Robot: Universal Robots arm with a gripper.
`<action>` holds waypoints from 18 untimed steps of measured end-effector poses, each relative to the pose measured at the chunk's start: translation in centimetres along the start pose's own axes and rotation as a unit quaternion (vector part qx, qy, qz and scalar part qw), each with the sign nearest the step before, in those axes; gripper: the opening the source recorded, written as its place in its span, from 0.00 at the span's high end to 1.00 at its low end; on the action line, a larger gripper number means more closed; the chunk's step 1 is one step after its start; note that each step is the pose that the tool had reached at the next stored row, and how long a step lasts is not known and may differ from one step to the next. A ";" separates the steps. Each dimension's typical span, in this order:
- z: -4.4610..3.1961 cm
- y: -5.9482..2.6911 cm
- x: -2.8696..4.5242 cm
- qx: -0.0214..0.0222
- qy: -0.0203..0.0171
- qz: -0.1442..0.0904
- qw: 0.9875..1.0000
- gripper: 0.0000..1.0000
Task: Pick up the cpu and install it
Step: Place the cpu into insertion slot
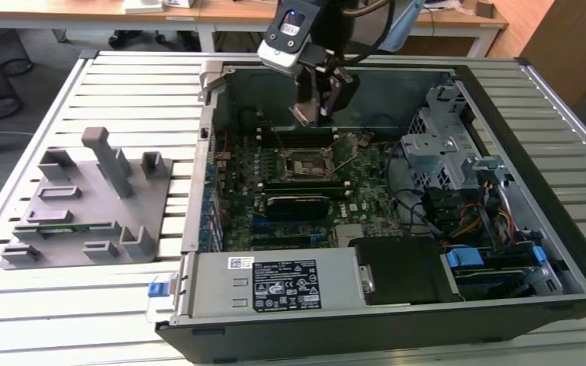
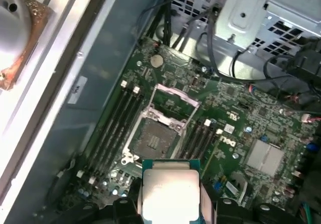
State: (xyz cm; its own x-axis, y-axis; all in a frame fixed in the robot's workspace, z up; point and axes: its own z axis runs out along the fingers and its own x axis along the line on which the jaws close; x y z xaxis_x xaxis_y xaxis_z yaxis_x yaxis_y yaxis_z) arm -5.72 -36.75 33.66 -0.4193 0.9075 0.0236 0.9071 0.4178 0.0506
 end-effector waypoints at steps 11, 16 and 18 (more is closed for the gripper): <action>1.51 0.35 0.89 -0.002 -0.003 0.071 0.997 0.46; 2.22 0.32 0.87 -0.003 -0.006 0.116 0.993 0.46; 2.53 0.30 0.87 -0.003 -0.007 0.134 0.991 0.46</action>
State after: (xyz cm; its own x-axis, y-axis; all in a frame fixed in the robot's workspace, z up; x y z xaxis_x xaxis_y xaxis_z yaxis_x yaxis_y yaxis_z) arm -5.72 -35.73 31.18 -0.1625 0.9864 0.0238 0.9856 0.1612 0.0503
